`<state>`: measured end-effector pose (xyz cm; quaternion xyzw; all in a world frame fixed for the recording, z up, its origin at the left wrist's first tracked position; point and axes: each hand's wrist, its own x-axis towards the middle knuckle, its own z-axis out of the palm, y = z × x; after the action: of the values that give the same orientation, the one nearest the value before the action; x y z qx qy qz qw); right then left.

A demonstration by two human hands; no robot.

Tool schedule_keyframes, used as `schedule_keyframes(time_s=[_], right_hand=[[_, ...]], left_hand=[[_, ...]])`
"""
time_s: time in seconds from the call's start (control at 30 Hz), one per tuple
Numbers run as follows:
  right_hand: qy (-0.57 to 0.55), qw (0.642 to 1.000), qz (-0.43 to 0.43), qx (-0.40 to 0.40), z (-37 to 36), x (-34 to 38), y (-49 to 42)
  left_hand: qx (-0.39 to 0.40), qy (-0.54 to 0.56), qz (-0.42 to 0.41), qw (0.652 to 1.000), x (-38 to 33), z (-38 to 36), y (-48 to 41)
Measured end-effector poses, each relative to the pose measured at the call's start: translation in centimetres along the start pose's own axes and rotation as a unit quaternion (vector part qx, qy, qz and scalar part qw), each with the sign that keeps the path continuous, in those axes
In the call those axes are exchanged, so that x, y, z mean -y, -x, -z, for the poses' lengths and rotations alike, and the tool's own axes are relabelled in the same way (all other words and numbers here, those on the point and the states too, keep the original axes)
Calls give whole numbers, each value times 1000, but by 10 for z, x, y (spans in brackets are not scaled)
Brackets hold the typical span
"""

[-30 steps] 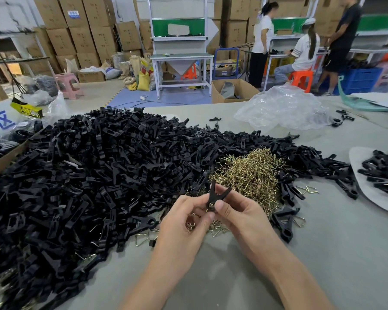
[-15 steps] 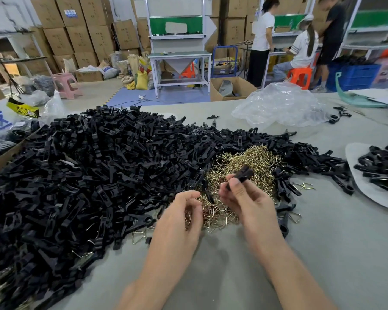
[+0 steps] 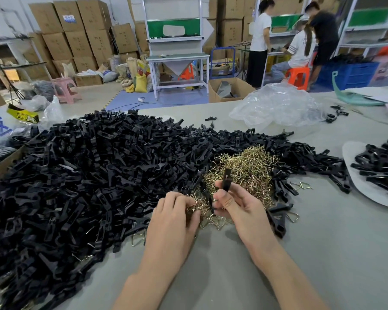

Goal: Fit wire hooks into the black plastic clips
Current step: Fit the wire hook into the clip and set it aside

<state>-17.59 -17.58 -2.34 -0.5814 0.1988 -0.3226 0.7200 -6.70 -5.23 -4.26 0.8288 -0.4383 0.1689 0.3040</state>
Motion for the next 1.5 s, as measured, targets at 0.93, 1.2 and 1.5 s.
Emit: schedule_keyframes(time_s=[0.93,1.2,1.5], right_hand=[[49,992,3,118,-11,-1,2],[0,995,5,103,-9,-2,2],[41,993,43,100,-6,-1,0]], left_hand=[[28,272,155,949,-14,12,4],[26,222,122,967,-11,12,7],[-65,268,127,953,-16,19,2]])
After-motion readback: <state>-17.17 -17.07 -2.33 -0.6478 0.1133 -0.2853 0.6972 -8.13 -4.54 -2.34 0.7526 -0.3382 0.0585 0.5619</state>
